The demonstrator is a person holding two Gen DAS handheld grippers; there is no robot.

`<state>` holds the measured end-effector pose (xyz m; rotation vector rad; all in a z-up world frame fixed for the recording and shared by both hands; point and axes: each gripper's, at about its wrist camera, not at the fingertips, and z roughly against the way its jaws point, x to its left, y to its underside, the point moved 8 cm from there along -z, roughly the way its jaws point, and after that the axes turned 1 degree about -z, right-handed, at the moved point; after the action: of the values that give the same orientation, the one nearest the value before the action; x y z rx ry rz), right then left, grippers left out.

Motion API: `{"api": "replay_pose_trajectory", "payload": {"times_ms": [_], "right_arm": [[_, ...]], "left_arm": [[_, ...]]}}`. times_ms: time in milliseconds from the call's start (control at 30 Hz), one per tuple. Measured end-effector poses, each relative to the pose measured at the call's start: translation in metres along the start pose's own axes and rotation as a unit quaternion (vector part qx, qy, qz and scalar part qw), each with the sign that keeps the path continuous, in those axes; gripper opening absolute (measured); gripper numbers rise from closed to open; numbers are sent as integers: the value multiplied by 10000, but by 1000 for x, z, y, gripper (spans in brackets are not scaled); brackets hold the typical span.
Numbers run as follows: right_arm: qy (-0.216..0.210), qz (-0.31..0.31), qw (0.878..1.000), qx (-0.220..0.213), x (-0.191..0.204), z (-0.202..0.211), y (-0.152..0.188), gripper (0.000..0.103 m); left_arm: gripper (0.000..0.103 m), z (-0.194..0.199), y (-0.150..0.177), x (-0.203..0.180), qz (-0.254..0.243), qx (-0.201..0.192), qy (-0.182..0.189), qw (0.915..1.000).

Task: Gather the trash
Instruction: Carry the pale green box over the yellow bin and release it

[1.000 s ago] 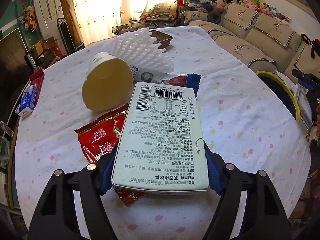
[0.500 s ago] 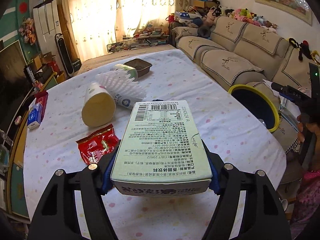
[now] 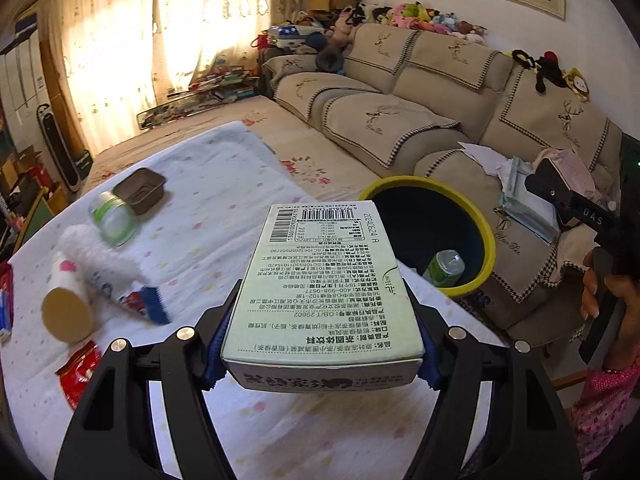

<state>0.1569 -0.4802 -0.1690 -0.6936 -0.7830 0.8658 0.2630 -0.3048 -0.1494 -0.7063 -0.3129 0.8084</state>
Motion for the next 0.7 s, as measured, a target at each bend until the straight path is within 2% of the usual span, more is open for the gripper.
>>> {"api": "replay_pose_trajectory", "payload": {"times_ms": [233, 400, 567, 600, 633, 700], "right_arm": [[209, -248, 9995, 8, -38, 6, 3, 66], [286, -346, 9990, 38, -52, 7, 5, 66], [343, -391, 9986, 60, -58, 7, 7, 66], [348, -390, 9986, 71, -59, 6, 7, 66], [355, -386, 9986, 86, -59, 5, 8, 66], [346, -376, 9986, 113, -58, 3, 9, 66]], "left_arm": [[71, -60, -40, -67, -559, 125, 395, 9976], [71, -105, -58, -103, -748, 283, 579, 9951], [72, -137, -69, -118, -824, 317, 503, 9948], [75, -142, -73, -120, -823, 277, 449, 9952], [82, -145, -76, -119, -818, 231, 395, 9956], [85, -143, -81, -117, -776, 94, 326, 9964]]}}
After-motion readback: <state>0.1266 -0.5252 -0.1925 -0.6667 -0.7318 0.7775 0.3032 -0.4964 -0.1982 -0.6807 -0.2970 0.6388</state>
